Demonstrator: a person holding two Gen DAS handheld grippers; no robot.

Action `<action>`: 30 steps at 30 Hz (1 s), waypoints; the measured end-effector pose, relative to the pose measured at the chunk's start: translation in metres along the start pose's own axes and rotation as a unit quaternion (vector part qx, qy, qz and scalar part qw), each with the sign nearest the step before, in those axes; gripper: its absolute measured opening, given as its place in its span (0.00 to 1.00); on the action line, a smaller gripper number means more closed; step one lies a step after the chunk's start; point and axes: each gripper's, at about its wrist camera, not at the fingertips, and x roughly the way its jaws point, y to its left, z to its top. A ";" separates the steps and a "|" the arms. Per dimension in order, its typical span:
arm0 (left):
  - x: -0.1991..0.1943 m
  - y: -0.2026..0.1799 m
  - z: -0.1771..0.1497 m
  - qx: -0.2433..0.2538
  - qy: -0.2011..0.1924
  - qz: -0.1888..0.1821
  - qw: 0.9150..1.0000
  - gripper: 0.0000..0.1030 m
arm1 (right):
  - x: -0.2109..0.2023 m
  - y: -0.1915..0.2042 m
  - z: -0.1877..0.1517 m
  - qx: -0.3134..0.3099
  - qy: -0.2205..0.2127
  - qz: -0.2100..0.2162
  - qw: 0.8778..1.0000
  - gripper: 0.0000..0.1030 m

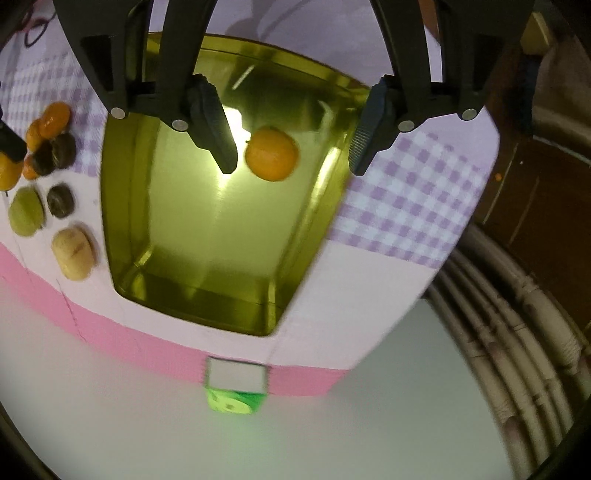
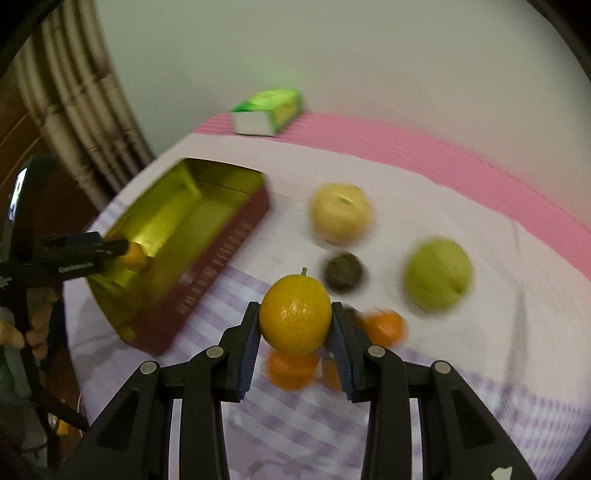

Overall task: Organize fruits
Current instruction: 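Carry the held orange into the gold tin and open the left gripper, then lower the held orange into the gold tin and open the right gripper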

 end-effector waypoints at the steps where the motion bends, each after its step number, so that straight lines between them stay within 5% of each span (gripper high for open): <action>1: -0.001 0.005 0.000 -0.006 -0.002 0.008 1.000 0.62 | 0.004 0.009 0.006 -0.008 -0.002 0.010 1.000 0.33; 13: -0.009 0.045 -0.009 -0.072 0.000 0.014 0.997 0.62 | 0.068 0.090 0.050 -0.049 0.028 0.087 0.995 0.33; 30: -0.002 0.056 -0.012 -0.093 0.015 0.001 0.996 0.63 | 0.125 0.120 0.052 -0.118 0.079 0.047 0.989 0.33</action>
